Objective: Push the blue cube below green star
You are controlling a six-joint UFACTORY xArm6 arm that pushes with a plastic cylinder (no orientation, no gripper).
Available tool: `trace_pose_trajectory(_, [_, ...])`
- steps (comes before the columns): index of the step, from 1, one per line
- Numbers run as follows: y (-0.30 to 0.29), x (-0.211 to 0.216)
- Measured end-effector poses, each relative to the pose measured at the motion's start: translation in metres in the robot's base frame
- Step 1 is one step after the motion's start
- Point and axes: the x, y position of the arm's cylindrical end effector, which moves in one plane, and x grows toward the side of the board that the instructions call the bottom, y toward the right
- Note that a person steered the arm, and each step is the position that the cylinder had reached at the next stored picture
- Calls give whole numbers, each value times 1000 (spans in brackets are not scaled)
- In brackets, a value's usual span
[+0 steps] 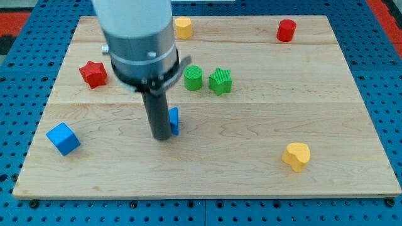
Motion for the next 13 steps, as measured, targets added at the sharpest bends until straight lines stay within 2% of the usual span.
trace_pose_trajectory(3, [33, -58])
trace_pose_trajectory(4, [24, 34])
trace_pose_trajectory(5, [-30, 121])
trace_pose_trajectory(6, [-121, 108])
trace_pose_trajectory(7, [-194, 64])
trace_pose_trajectory(8, [-186, 25])
trace_pose_trajectory(9, [-84, 6])
trace_pose_trajectory(10, [-33, 7])
trace_pose_trajectory(11, [-61, 71])
trace_pose_trajectory(12, [-54, 73])
trace_pose_trajectory(13, [-51, 52])
